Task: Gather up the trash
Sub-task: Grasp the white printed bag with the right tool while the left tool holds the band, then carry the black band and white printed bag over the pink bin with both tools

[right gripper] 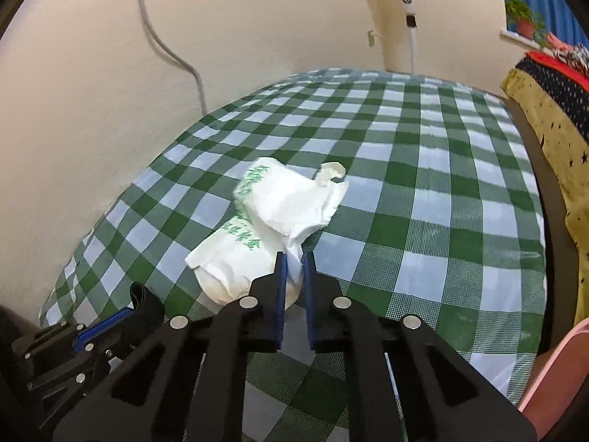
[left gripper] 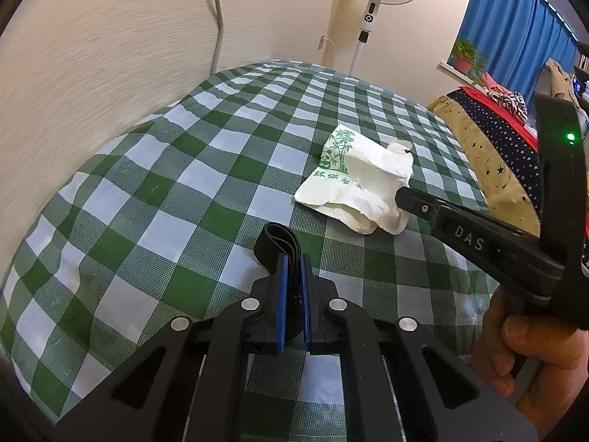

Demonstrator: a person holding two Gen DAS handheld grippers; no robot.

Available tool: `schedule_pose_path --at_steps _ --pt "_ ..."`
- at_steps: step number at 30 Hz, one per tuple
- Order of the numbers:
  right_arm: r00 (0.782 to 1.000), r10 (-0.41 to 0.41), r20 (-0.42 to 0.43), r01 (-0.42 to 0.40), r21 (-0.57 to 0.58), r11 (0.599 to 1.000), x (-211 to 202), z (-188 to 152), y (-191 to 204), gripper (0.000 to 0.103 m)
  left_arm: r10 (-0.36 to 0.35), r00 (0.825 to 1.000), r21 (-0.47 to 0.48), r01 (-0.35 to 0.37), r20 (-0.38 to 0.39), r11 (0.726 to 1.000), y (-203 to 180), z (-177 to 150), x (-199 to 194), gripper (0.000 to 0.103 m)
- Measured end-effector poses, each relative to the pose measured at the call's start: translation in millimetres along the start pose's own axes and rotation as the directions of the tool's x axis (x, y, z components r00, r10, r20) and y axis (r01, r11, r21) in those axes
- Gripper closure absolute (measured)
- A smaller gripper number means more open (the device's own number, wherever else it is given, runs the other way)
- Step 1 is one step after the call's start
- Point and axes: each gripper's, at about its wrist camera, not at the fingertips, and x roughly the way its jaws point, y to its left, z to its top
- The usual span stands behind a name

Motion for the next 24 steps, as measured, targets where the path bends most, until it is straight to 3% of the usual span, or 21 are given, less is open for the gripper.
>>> schedule_pose_path --at_steps 7,24 --pt "0.999 -0.020 0.029 0.020 -0.002 1.000 -28.8 -1.2 2.8 0.096 -0.005 1.000 -0.003 0.006 0.016 1.000 0.1 2.9 -5.2 0.096" --pt "0.982 -0.174 0.073 0.173 0.023 0.985 -136.5 -21.6 14.1 0.097 -0.057 0.995 0.056 0.053 0.082 0.997 -21.7 -2.1 -49.0 0.096"
